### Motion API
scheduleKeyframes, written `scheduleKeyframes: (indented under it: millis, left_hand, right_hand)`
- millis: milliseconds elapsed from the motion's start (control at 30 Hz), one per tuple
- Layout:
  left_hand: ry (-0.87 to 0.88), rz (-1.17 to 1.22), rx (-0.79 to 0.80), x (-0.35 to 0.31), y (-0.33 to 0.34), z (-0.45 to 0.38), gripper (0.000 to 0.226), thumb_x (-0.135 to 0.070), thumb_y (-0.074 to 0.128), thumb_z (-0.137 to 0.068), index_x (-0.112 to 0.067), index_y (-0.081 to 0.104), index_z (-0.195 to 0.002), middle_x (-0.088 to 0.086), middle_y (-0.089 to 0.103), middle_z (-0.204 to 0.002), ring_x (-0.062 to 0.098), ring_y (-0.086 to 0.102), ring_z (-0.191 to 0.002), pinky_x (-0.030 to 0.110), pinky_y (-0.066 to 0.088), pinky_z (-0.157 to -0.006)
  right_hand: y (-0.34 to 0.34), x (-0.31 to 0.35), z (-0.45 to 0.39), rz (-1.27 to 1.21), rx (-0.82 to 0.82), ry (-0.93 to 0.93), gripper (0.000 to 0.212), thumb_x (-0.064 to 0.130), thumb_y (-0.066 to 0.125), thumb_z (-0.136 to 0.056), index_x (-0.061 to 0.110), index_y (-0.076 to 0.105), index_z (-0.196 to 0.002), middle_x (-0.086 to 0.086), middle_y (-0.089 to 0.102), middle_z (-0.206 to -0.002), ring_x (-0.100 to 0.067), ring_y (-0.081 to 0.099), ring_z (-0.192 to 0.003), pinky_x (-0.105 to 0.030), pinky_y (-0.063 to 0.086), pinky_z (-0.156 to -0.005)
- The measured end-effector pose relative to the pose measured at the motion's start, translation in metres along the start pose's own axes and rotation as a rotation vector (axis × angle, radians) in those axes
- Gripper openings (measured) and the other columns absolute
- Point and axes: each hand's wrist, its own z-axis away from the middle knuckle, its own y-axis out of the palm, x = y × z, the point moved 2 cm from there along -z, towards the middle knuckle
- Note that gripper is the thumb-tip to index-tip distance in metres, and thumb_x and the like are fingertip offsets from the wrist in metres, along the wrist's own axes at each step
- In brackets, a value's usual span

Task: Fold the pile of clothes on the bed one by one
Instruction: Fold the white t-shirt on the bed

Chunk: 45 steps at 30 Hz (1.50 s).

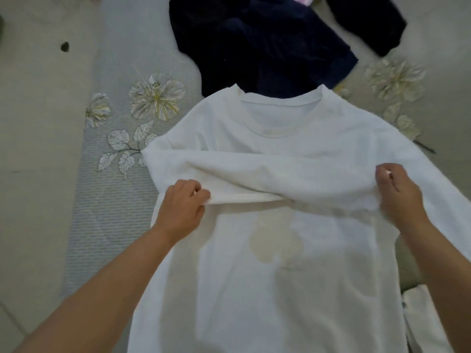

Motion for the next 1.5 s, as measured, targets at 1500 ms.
scheduleKeyframes:
  millis: [1500]
  left_hand:
    - [-0.171, -0.049, -0.143, 0.056, 0.019, 0.042, 0.016, -0.016, 0.042, -0.077, -0.007, 0.047, -0.09, 0.022, 0.058, -0.082, 0.024, 0.037, -0.076, 0.037, 0.043, -0.063]
  right_hand:
    - [0.113, 0.038, 0.023, 0.641, 0.275, -0.363, 0.069, 0.044, 0.022, -0.081, 0.004, 0.051, -0.128, -0.027, 0.04, -0.138, -0.049, 0.035, -0.127, -0.068, 0.023, -0.097]
